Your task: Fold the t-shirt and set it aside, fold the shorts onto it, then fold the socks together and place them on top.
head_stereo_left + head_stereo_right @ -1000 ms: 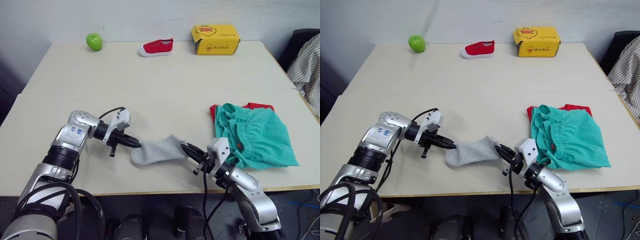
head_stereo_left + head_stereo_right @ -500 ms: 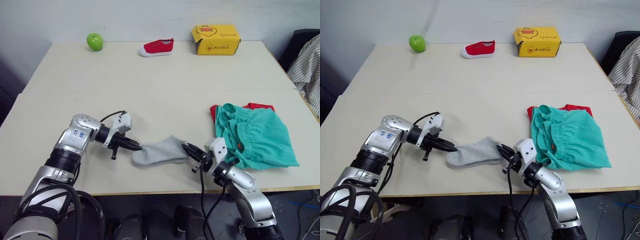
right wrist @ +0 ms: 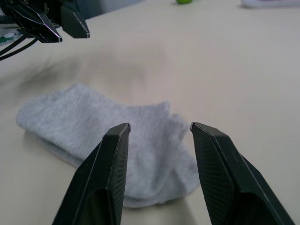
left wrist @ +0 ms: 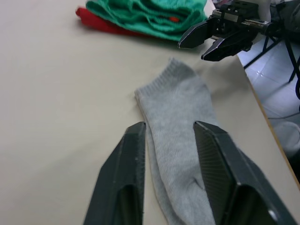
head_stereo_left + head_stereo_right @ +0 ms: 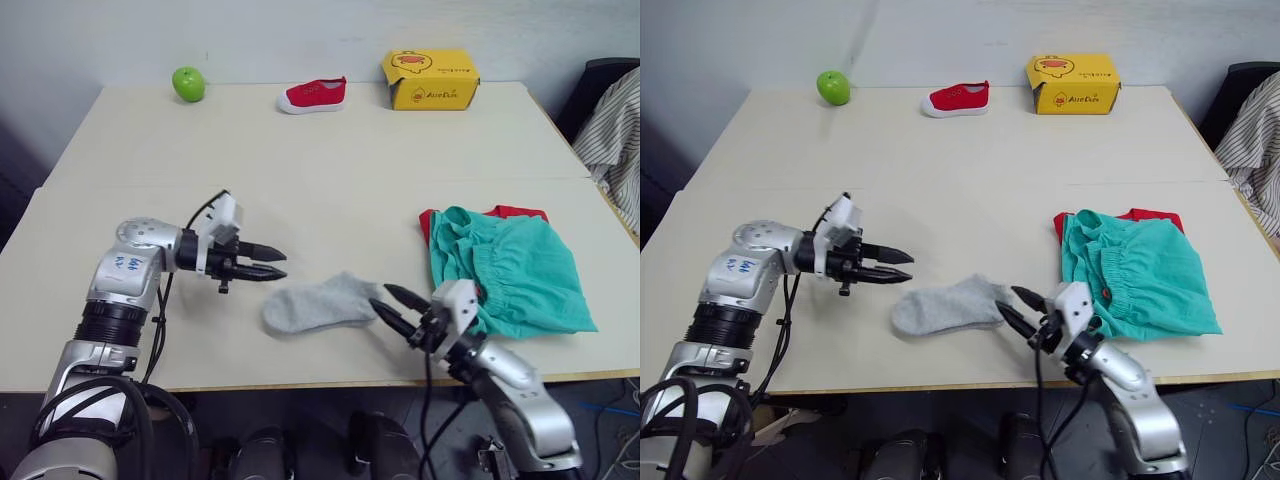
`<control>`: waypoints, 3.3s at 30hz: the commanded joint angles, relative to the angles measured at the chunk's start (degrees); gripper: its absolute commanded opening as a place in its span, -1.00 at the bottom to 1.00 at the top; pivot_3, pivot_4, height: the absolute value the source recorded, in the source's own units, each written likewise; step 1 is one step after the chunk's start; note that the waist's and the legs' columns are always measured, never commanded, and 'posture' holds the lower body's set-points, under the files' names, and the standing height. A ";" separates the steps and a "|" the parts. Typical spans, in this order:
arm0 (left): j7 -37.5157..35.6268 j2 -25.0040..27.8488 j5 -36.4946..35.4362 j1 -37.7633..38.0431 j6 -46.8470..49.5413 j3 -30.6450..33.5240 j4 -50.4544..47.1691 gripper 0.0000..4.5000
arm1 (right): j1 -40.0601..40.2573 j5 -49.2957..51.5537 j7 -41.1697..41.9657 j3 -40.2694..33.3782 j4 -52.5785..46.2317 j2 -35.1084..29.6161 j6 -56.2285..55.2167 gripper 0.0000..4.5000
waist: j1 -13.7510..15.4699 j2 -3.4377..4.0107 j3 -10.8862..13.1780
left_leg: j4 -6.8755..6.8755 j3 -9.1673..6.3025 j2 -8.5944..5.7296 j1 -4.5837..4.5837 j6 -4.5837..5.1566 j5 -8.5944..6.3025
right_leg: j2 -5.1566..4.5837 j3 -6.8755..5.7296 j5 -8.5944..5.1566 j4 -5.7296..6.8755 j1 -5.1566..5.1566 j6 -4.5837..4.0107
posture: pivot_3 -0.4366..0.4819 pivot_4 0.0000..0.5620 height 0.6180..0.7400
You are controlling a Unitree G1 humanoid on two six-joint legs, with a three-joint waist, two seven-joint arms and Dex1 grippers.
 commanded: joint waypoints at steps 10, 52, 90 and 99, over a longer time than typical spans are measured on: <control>24.29 -12.13 8.49 15.13 -6.52 -4.71 -15.16 -1.00 | -13.86 -13.93 -0.16 16.18 12.60 5.57 -5.76 -0.99 | -0.08 -0.07 -0.05 | -0.01 0.01 -0.03 -0.01 -0.01 0.01 | -0.01 0.03 0.00 0.06 -0.04 -0.01 | -0.05 -0.47 1.00; 29.03 -5.44 -4.40 27.37 -0.07 7.67 -22.87 -1.00 | -19.17 -13.89 12.48 11.26 27.15 0.17 -22.38 -0.99 | -1.58 -0.04 -0.10 | -0.04 -0.16 0.28 0.17 0.07 0.00 | -0.12 0.06 0.03 -0.10 0.32 0.03 | -0.05 -0.47 1.00; 46.51 -4.98 -19.71 16.29 55.58 4.14 -24.64 0.30 | -30.84 -22.27 25.80 18.85 46.96 4.64 -36.72 -1.00 | -0.58 0.01 -0.21 | -0.01 -0.47 0.15 0.35 -0.15 0.06 | -0.15 0.21 -0.06 0.02 0.58 -0.12 | -0.05 -0.47 1.00; 46.31 -4.49 -19.56 16.76 54.27 4.61 -25.61 -0.99 | -30.69 -22.88 27.32 19.67 47.49 5.31 -37.62 -1.00 | -1.27 0.01 -0.21 | -0.05 -0.47 0.18 0.30 -0.15 0.06 | -0.13 0.20 -0.06 -0.01 0.54 -0.12 | -0.05 -0.47 1.00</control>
